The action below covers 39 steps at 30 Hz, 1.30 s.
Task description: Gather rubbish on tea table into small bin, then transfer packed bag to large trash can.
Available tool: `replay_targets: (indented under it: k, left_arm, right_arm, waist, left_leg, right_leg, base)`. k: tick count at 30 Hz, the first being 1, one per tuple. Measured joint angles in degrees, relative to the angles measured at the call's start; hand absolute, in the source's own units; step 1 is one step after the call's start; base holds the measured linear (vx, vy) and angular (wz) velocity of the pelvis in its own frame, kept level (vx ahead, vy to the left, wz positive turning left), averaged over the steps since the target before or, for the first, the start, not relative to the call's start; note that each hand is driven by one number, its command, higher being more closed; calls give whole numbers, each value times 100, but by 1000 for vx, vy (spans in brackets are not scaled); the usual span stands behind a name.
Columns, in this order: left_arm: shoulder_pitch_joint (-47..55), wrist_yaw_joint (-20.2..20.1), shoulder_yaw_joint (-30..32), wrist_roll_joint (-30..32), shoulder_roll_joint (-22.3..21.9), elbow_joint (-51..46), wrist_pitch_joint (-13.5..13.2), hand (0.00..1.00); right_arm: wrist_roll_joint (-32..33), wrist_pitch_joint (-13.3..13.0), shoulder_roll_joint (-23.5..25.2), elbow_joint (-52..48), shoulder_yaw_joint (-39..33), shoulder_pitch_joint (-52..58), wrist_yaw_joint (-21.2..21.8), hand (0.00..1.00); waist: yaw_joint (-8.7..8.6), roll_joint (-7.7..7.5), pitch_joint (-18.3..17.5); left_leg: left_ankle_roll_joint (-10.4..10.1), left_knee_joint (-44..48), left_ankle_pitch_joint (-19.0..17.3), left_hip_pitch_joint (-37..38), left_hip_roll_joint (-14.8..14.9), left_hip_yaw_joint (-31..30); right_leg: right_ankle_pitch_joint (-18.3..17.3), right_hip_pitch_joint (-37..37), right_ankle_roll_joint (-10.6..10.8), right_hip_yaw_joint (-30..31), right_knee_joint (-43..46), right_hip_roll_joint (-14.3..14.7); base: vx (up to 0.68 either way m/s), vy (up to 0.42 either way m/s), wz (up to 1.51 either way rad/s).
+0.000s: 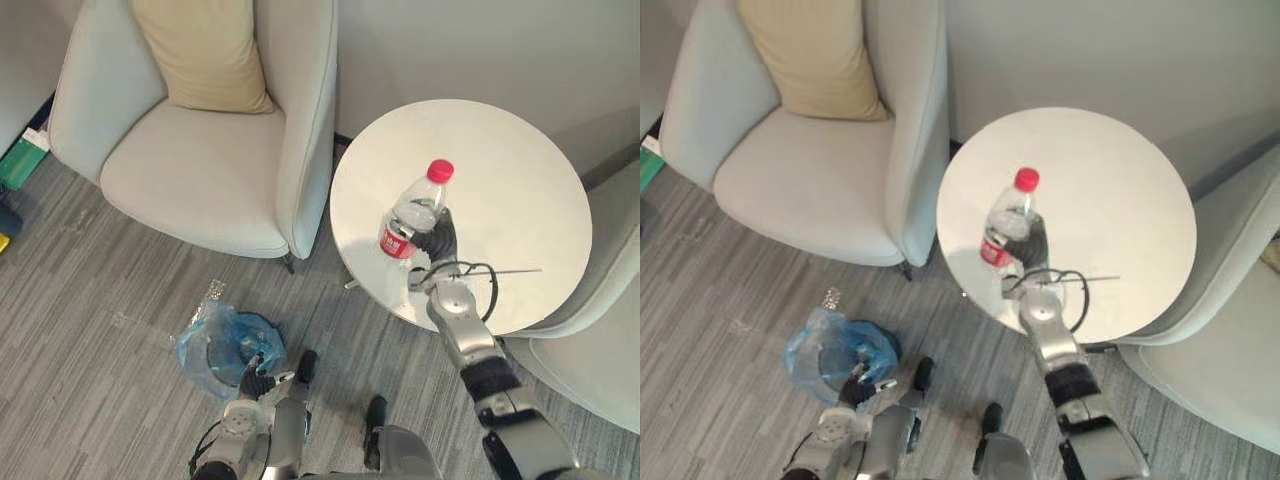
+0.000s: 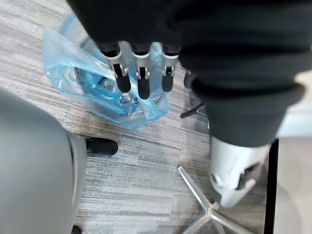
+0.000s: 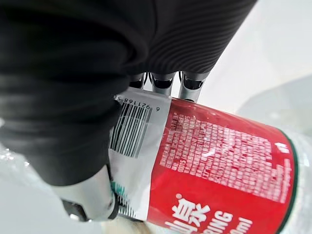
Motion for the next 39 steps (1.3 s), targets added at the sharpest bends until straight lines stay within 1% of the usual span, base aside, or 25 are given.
replay_targets:
  k: [1,4,7,8,11,12,14,17,21,23,25,26,27,28,29,30,31,32,33,34,35,36,37,38,39]
  left_arm:
    - [-1,-19,-28,51,5,16,2,0]
    - [-5,-92,-125,70,8,94,3,0]
    - [3,-98,-245,178,2,286,22,0]
    - [3,-96,-302,183,4,309,22,0]
    - [51,-101,-412,263,-7,426,22,0]
    - [54,-100,-432,273,-6,435,22,0]
    - [70,-101,-565,275,0,536,21,0]
    - [64,-103,-665,275,-15,639,22,0]
    - [63,-106,-755,286,-13,657,20,0]
    - [63,-111,-803,303,-23,668,20,0]
    - [28,-110,-942,400,-66,736,14,0]
    - [11,-113,-973,402,-70,752,14,0]
    - [-3,-120,-1028,444,-110,742,18,0]
    - [4,-120,-1028,458,-146,743,17,0]
    - [11,-121,-1060,508,-163,755,17,0]
    - [13,-135,-1057,515,-156,765,17,0]
    - [-60,-155,-1054,538,-196,759,20,0]
    - [-50,-192,-1064,586,-253,749,17,0]
    - [67,-196,-1102,629,-388,701,26,0]
    - [157,-192,-1132,648,-437,589,33,0]
    - [67,-194,-1113,735,-429,677,19,0]
    - [7,-201,-1136,770,-441,754,36,0]
    - [-7,-213,-1244,863,-477,759,70,0]
    - [91,-217,-1344,1021,-548,760,79,0]
    - [107,-220,-1374,1079,-577,759,82,0]
  right_arm:
    - [-127,-27,68,-157,-2,185,45,100]
    - [-150,-54,239,-552,13,608,124,100]
    - [-375,-98,424,-888,51,1140,208,100]
    - [-436,-109,432,-951,79,1233,216,100]
    - [-714,-120,465,-999,210,1435,225,100]
    - [-763,-120,498,-1001,247,1450,228,100]
    - [-909,-120,568,-1051,340,1588,269,100]
    - [-1029,-132,609,-1212,478,1707,303,100]
    - [-1032,-136,615,-1210,559,1812,327,100]
    - [-1039,-142,615,-1210,579,1816,325,100]
    - [-1033,-147,577,-1210,566,1819,316,100]
    - [-1032,-147,568,-1208,560,1819,308,100]
    - [-1031,-146,555,-1202,546,1812,285,100]
    - [-1032,-145,551,-1202,550,1805,248,100]
    - [-1031,-144,548,-1202,546,1764,177,100]
    - [-1031,-150,578,-1189,541,1709,145,100]
    - [-1032,-170,569,-1184,488,1564,116,100]
    - [-1030,-149,558,-1174,406,1526,90,100]
    - [-1032,-147,469,-1168,314,1503,79,100]
    - [-1031,-151,388,-1171,270,1486,54,100]
    - [-1036,-157,412,-1138,206,1421,37,100]
    - [-1036,-164,413,-1143,157,1398,29,100]
    - [-1032,-152,430,-1148,43,1365,-17,100]
    - [-1032,-159,396,-1162,-3,1362,-43,100]
    - [-1032,-158,380,-1160,-23,1361,-59,100]
  waist:
    - [-21,-1,-3]
    - [-69,14,-79]
    - [-108,8,-312]
    - [-114,9,-324]
    - [-150,20,-548]
    - [-156,24,-561]
    - [-231,51,-652]
    - [-276,106,-715]
    - [-286,114,-718]
    - [-286,145,-738]
    - [-308,227,-768]
    - [-313,239,-770]
    - [-306,277,-769]
    - [-301,321,-798]
    - [-315,342,-812]
    - [-330,289,-828]
    - [-378,310,-814]
    - [-373,438,-875]
    - [-368,648,-974]
    - [-445,732,-1056]
    - [-618,456,-1108]
    - [-631,410,-1059]
    - [-645,334,-1038]
    - [-732,461,-1134]
    - [-767,524,-1165]
  left_leg:
    - [0,-4,0,50,3,35]
    - [0,-18,0,122,9,91]
    - [0,-52,0,258,27,184]
    - [-1,-54,-2,347,29,197]
    - [-17,-56,-42,432,87,343]
    - [-23,-55,-46,454,97,346]
    - [-42,-52,-64,552,147,431]
    - [-64,-27,-81,592,209,512]
    - [-120,21,-120,751,272,509]
    - [-145,54,-138,741,302,483]
    - [-145,188,-132,607,319,449]
    - [-145,234,-132,568,323,463]
    - [-41,452,-228,410,343,526]
    - [112,552,-455,327,386,656]
    - [244,582,-739,303,551,1163]
    - [263,633,-934,313,598,1484]
    - [579,1504,-1085,-93,829,1874]
    - [789,2277,-1080,-322,1133,2215]
    - [582,2348,-902,-412,1326,2509]
    - [235,1708,-793,-218,1204,2371]
    - [316,979,-795,28,879,2626]
    - [499,1248,-926,19,940,2899]
    - [550,1987,-1123,62,1109,3487]
    - [375,2072,-1186,191,1250,3589]
    - [300,1994,-1176,266,1297,3578]
  right_leg:
    - [2,24,3,44,11,-2]
    - [4,48,7,107,32,-6]
    - [8,143,14,182,15,-3]
    - [8,216,14,212,8,-3]
    - [18,230,14,337,-6,27]
    - [21,232,13,360,-5,41]
    - [29,260,7,464,18,89]
    - [46,256,-17,586,76,145]
    - [47,415,-31,576,74,194]
    - [50,423,-37,550,78,226]
    - [58,415,-86,452,178,251]
    - [62,408,-94,418,204,252]
    - [64,398,-117,341,278,294]
    - [81,398,-147,261,277,316]
    - [112,409,-194,154,258,313]
    - [201,399,-307,88,149,218]
    - [222,374,-306,-145,109,121]
    - [202,306,-328,-375,249,172]
    - [107,216,-336,-556,489,353]
    - [-52,88,-416,-607,502,423]
    - [156,194,-442,-783,33,161]
    - [253,184,-437,-896,-16,68]
    - [346,234,-423,-1126,-55,-102]
    - [421,238,-387,-1380,-195,-86]
    - [448,237,-371,-1447,-232,-54]
  base:
    - [-39,18,-16]
    - [-27,7,-13]
    - [-11,-2,-13]
    - [-8,-6,-15]
    - [-56,2,-19]
    - [-55,-12,-25]
    - [-69,-19,-22]
    - [-50,-11,-24]
    - [-41,-29,0]
    - [-49,-37,6]
    - [-17,-30,18]
    - [-30,-28,25]
    - [-79,-36,19]
    - [-97,-57,30]
    - [-76,-62,36]
    - [-39,-14,57]
    - [-62,-6,59]
    - [-91,-43,63]
    - [-104,-85,72]
    - [-126,-86,126]
    - [-64,-21,126]
    - [-60,-37,127]
    - [2,-30,101]
    - [-23,-4,99]
    - [13,96,97]
